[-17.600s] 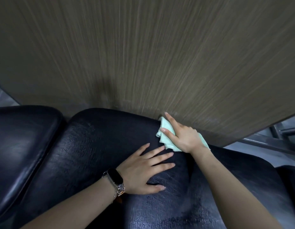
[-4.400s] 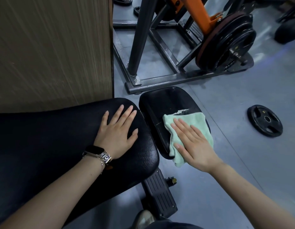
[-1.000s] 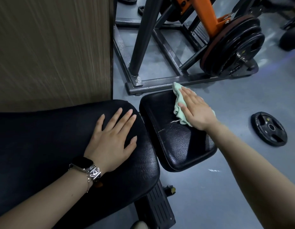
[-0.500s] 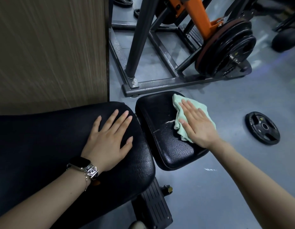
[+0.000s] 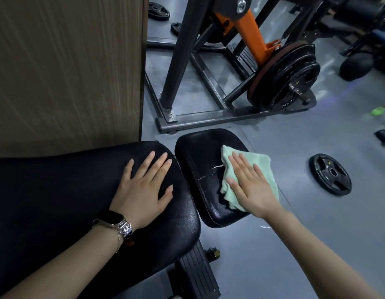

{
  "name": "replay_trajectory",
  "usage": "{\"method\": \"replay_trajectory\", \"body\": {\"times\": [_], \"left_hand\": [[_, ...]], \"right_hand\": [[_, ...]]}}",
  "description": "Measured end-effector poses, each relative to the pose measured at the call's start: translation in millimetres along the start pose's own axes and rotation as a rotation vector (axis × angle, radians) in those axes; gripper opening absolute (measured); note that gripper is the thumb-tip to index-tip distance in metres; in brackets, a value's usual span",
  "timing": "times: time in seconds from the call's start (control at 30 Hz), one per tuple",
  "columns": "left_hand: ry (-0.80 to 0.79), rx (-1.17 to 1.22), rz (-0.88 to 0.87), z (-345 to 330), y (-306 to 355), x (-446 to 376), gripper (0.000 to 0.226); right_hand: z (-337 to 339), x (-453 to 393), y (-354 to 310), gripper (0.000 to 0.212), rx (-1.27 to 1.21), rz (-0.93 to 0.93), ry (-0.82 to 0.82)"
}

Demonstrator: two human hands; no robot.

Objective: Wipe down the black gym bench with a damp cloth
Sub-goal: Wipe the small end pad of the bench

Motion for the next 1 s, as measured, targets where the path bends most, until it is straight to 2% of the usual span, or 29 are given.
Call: {"method": "replay_trajectory", "body": {"times": [0.27,0.47,0.8,1.0], "left_hand": [[0.030,-0.010,-0.007,1,0,0,0.061],[0.022,-0.019,-0.010,1,0,0,0.061],[0.027,-0.016,-0.015,1,0,0,0.060],[0.018,-0.010,-0.006,1,1,0,0.061]], "right_hand": [[-13,-88,-89,0.073,0.086,0.216,0.023],[-10,-100,-84,0.066,0.110,0.316,0.042],[10,-96,2,0.071,0.090,0.098,0.036],[9,-93,9,0.076,0.073,-0.010,0.039]]}}
Point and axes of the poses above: each hand's wrist, its own x-axis away from the middle knuckle, its own z-axis out of the back of the hand, y = z × x, the point moved 5 cm from there along -x, towards the middle knuckle, and after that the axes turned 3 degrees about z, right-handed, at the moved point
